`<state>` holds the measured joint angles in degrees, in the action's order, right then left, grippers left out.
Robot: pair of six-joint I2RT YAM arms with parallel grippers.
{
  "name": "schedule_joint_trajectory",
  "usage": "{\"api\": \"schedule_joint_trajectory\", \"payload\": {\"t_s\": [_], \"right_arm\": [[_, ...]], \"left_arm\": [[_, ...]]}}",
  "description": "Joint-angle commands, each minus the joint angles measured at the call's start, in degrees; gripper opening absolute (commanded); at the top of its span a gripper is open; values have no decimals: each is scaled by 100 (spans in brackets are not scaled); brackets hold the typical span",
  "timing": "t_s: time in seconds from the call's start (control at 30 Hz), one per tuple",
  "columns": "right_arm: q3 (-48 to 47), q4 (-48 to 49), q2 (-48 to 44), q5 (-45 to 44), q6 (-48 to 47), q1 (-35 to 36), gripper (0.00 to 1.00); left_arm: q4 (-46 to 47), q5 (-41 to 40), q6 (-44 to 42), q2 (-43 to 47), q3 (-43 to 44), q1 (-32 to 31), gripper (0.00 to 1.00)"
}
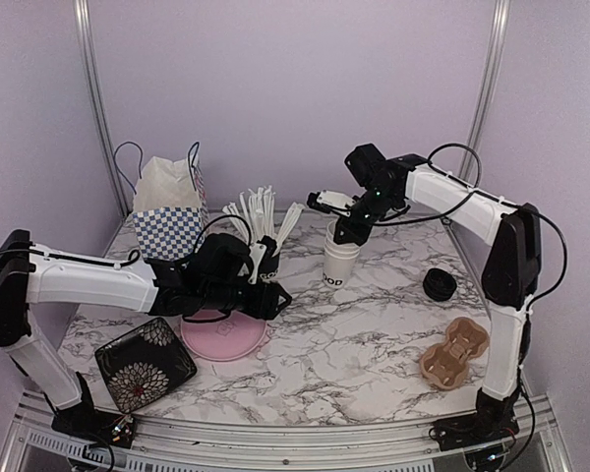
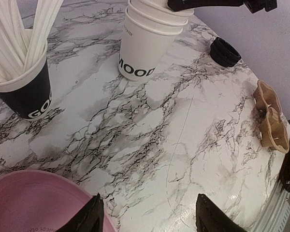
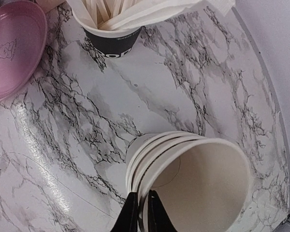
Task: Pack the takeout coffee
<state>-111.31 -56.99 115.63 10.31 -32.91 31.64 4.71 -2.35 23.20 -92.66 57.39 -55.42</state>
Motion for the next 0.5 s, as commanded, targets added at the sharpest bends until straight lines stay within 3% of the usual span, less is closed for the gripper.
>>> {"api": "schedule_joint_trajectory", "payload": {"t_s": [0.0,0.33,0.47], "right_arm": [[-303,-66,125,68,135,11,8],[-336,-161,51,8,149,-1,0],[-198,302,-251,-977,95,-20,0]], "left_arm": [[179,115,12,-92,93,-61,66],[210,182,7,-187,174,-92,66],[264,182,13,-257,213,-101,66]]}}
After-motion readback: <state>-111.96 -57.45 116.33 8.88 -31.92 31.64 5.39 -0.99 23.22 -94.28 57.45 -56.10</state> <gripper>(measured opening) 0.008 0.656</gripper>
